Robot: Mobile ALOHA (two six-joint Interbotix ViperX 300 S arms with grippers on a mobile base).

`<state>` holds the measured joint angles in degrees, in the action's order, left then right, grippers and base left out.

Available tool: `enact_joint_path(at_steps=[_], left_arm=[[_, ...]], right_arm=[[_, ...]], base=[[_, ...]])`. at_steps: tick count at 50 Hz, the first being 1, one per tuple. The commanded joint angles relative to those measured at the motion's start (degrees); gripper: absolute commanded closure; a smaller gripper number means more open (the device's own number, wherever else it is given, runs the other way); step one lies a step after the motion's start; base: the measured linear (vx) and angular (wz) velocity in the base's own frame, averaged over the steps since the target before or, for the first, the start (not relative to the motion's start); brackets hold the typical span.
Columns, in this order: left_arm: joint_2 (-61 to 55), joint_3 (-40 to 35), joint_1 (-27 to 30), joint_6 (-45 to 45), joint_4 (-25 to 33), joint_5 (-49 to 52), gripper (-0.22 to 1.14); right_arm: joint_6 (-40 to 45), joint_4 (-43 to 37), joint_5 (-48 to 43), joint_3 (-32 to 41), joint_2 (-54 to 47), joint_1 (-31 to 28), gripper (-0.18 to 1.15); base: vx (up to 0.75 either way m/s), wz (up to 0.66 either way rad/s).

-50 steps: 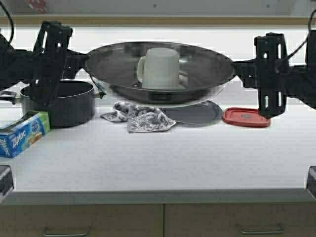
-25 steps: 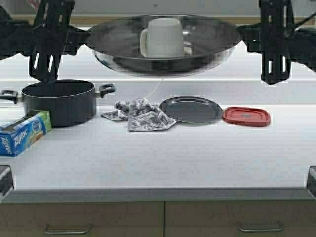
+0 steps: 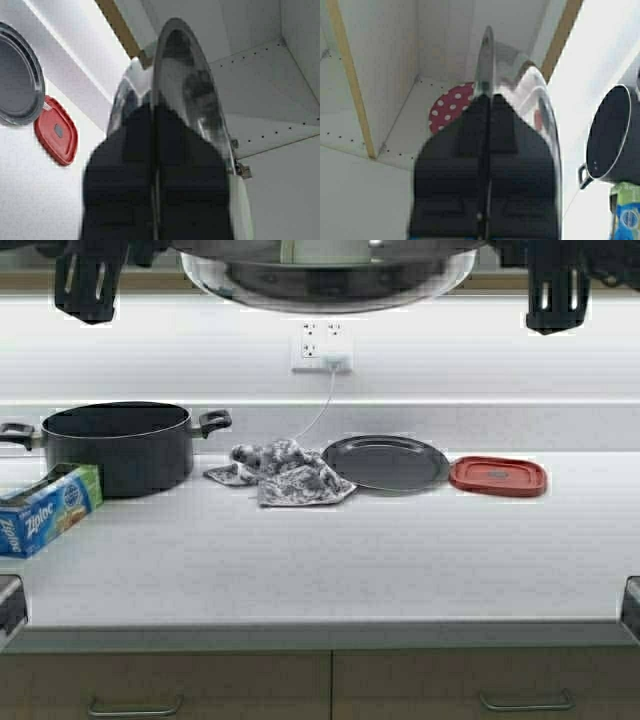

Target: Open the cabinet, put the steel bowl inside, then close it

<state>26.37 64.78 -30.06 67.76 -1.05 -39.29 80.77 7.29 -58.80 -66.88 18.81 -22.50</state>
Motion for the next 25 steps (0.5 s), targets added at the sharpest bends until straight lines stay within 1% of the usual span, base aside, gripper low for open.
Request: enact_joint_path(at_steps=[1,8,15,20,25], left_arm=[[0.88,-5.89,-3.60,-1.67,0.44,4.92,0.89],[0.88,-9.05,-3.60,-1.76,2.11,7.91,0.89],[0.53,-12.57,-3.60,-2.11,4.13,12.39,0.89],[-0.09,-15.38,-3.60,-2.55,5.10,15.03,0.89],[-1.05,-18.11,-3.60,-2.81,5.62,16.00,0.89]], right_arm=[[0.00,1.49,5.98,5.54,3.43,-3.52,0.90],[0.00,1.41,12.92,9.49,5.89,-3.52,0.90],[-0.09,1.05,20.30,13.27,6.15,-3.43,0.90],[-0.09,0.62,23.12,16.08,5.36,-3.43,0.90],[-0.09,-0.09,23.82,18.72,4.22,-3.43,0.90]], base=[[0.01,0.00],[0.02,0.00],[0.03,-0.01],[0.05,-0.01],[0.07,-0.01]])
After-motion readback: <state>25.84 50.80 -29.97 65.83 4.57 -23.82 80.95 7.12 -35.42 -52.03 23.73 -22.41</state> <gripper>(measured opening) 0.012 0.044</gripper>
